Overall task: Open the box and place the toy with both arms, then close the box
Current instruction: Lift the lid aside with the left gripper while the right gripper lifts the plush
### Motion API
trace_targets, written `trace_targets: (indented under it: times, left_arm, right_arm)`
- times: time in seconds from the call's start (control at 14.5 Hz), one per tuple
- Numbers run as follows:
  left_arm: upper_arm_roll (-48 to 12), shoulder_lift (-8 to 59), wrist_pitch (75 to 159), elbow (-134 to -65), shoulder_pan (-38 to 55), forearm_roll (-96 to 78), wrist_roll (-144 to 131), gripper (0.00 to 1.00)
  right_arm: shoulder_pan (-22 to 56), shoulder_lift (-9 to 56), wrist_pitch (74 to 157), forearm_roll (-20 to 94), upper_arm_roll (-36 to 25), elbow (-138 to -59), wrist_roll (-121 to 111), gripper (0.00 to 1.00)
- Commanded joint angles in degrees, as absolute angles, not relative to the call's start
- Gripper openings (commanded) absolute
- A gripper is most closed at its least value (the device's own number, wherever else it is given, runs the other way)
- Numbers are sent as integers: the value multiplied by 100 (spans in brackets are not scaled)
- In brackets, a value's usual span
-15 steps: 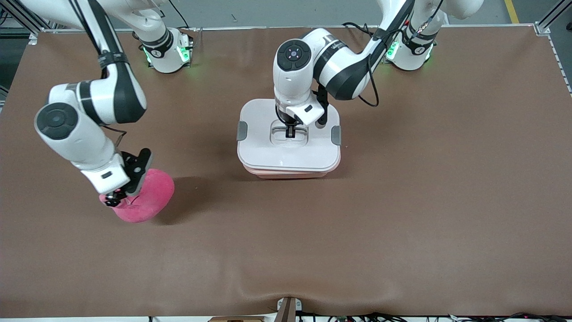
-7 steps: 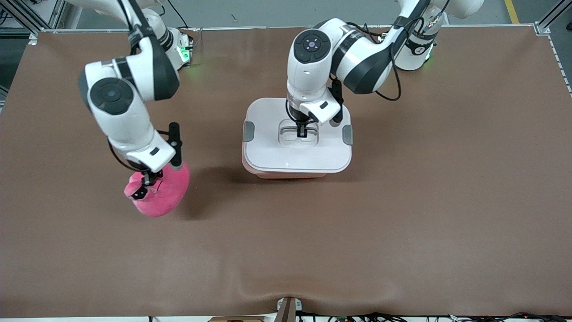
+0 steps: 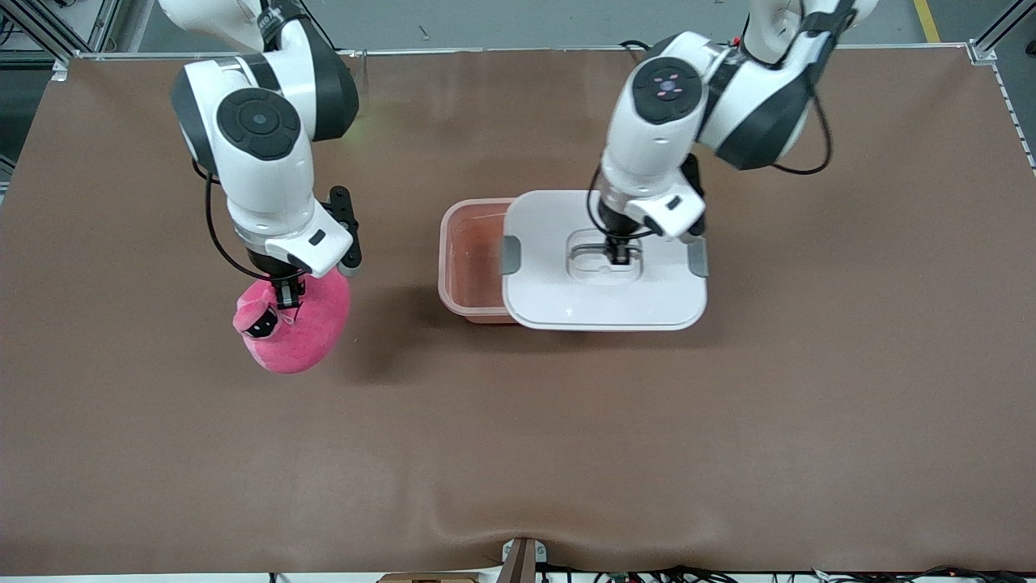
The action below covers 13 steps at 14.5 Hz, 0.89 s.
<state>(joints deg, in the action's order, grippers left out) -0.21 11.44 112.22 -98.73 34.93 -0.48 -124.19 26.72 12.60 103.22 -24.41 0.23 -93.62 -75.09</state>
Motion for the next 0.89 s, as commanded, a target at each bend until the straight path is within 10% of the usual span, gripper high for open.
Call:
trace_targets:
  times: [0.0,0.83]
  left_arm:
    - [-70,791,11232,-10318,3218,166,-12122,0]
    - [-97,624,11373,-10512,2268,510,-11215,0]
  right_arm:
    - [3399,1283,10134,-3311,-18,-9299,-7401,0]
    - [4947,1651,9677,-3218,-17,-9229,-7743,0]
